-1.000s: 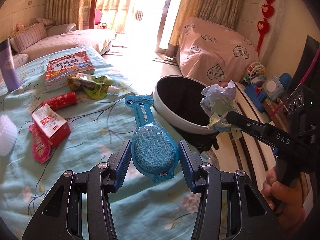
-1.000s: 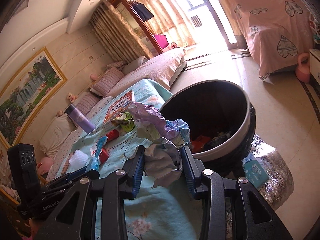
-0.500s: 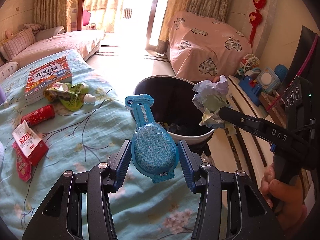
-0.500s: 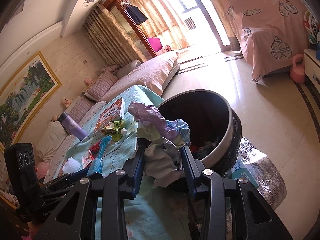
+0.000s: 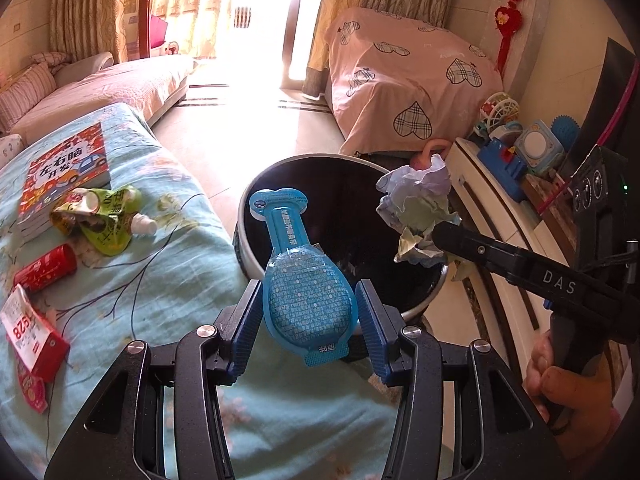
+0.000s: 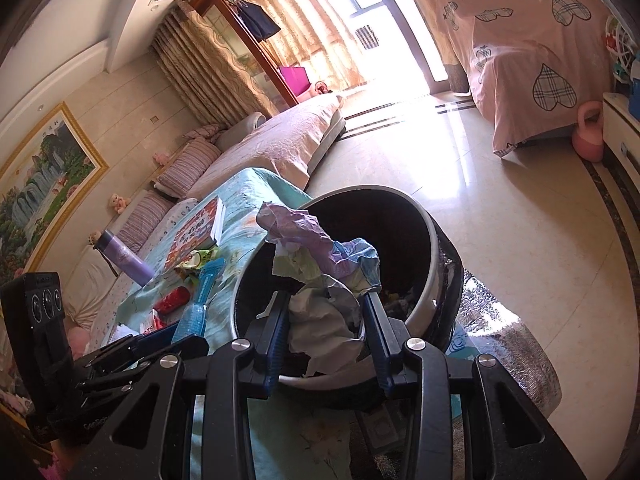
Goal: Collect trash
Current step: 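Carry blue packet over the bin with left tool while right tool carries tissue, then open left tool over the bin while right tool releases the tissue, then move both open tools back over the remaining trash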
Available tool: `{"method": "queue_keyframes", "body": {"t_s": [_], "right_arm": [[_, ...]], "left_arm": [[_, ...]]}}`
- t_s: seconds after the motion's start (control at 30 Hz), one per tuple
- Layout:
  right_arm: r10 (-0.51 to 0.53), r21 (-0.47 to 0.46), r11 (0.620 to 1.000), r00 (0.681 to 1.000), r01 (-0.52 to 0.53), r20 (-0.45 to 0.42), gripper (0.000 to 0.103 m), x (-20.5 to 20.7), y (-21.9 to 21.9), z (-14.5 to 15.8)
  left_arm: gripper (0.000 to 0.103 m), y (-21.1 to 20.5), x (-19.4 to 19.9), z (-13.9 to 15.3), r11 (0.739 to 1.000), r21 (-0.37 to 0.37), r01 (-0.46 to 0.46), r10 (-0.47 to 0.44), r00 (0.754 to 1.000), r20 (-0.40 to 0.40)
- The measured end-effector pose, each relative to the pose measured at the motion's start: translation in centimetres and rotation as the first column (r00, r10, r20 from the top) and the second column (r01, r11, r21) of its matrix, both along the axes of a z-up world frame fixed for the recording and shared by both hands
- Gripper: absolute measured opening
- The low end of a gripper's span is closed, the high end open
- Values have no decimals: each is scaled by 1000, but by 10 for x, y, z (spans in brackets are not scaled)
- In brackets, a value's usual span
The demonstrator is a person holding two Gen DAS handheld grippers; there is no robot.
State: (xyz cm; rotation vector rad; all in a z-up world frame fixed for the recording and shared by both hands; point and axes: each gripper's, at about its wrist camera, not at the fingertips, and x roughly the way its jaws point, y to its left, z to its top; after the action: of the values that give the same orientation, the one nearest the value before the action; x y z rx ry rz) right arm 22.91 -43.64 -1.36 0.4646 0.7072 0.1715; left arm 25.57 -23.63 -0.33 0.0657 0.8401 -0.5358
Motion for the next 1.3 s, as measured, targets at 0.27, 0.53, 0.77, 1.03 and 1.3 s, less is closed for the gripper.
{"method": "queue_keyframes", "body": {"t_s": [0.27,0.53,0.77,1.03,1.3], "right_arm": [[9,-2,1000,999,-9,-34,41,15,-7,-4],[12,5,1000,999,-11,-47,44,25,-13,-6],[9,37,999,999,-7,-53,55,27,-16,-5],[0,64,998,1000,2,-31,72,15,-10,-1],[41,22,999,999,-41,5,93,-11,32,-3]], "left_arm": [[47,-15,21,-2,1000,14,16,-16,1000,-21],[48,-23,34,-10,999,31,40,-38,998,-58],[53,-20,36,-9,999,22,27,-26,997,-74],[56,12,16,-6,999,-17,-28,27,998,-57],[57,65,-16,-22,992,-28,-125,123,989,-77]]}}
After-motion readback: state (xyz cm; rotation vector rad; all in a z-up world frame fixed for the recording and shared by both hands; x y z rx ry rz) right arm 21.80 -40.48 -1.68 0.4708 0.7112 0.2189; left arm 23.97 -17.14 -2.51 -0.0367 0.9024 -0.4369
